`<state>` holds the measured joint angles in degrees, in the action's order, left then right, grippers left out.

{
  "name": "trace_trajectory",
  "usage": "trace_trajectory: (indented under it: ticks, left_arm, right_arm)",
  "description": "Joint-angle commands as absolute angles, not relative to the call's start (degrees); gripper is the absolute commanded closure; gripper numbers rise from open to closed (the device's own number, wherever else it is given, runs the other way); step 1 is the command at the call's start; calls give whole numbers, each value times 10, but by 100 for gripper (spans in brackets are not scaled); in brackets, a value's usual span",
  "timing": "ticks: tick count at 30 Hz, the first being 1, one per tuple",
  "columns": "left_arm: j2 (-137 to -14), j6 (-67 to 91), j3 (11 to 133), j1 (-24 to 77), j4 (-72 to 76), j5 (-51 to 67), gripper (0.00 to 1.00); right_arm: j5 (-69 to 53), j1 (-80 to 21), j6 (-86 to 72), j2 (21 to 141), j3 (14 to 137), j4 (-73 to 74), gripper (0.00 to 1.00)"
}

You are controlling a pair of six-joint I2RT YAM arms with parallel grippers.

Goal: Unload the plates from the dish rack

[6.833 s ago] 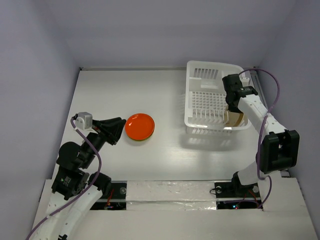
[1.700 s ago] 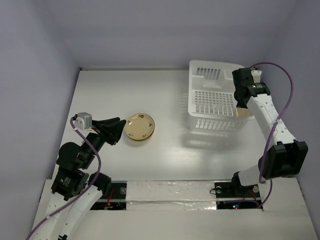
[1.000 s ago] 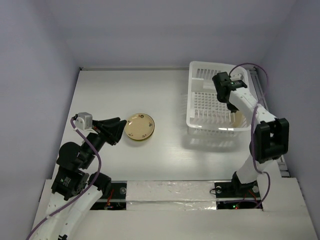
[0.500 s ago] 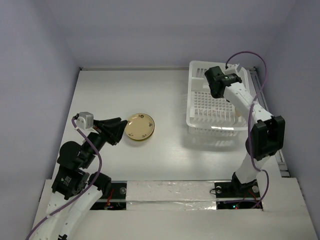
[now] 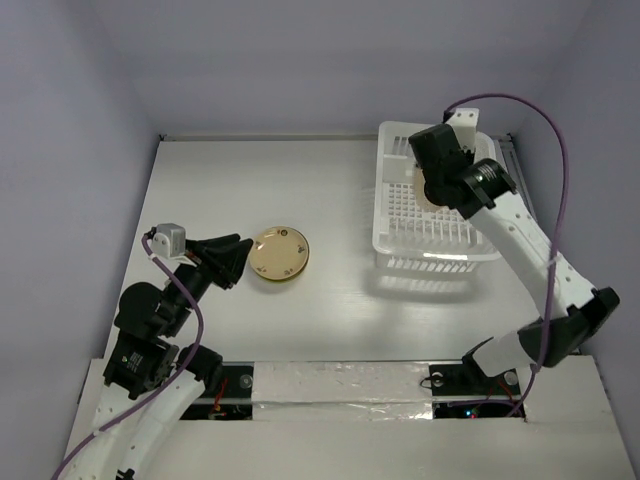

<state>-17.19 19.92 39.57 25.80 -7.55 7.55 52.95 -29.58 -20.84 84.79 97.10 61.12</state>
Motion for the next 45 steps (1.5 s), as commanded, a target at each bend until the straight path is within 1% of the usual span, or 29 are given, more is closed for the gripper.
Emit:
trace_trajectory:
  ticks: [1,3,4,5,6,8,9,11,12,15,18,23,25,27,35,39,44,45]
  left_arm:
    - [-178,189,421,255,-55,44,65]
    - [-181,189,420,255,-56,34,65]
    - [-182,188,421,255,-56,33,64]
    - [-187,188,422,255,-58,30,61]
    - [-190,188,422,255,-61,22,56]
    - [-193,188,424,255,-65,11,49]
    - [-194,188,424,255,-67,5,44]
    - [-192,189,423,255,-69,5,39]
    - [-192,190,423,255,-69,-12,35]
    - [-192,190,422,255,-68,-11,29]
    - [-193,192,421,255,-69,-8,25]
    - [-199,191,421,255,-67,-3,22]
    - [-201,192,422,255,-66,-3,21]
    - [-202,192,421,255,-67,-3,20]
    - [-206,192,420,255,-64,18,20]
    - [-207,192,419,255,-65,19,20]
    - [-212,192,418,255,-62,24,20]
    - [-212,192,418,255,-62,24,20]
  right_arm:
    - [385,-361,-237,822,981,492,100]
    - [343,-404,-264,821,939,445,100]
    - [281,-416,-274,821,919,380,100]
    - [249,-428,-282,822,897,340,100]
    - [220,-449,-303,827,862,275,100]
    - [176,-468,-322,858,842,225,100]
    - [165,-486,-336,873,839,192,100]
    - [133,-500,-348,906,843,166,100]
    - [115,-513,-354,941,855,154,100]
    - [112,-524,-366,988,873,152,100]
    - [78,-524,-382,1019,860,106,100]
    - [55,-524,-398,1051,838,85,100]
    - [54,-524,-406,1055,820,77,98]
    - [61,-524,-412,1052,800,72,95]
    - [92,-524,-430,1034,753,72,93]
    - [117,-524,-438,1024,744,83,85]
    - [136,-524,-434,1015,749,96,84]
    - [138,-524,-432,1015,757,102,82]
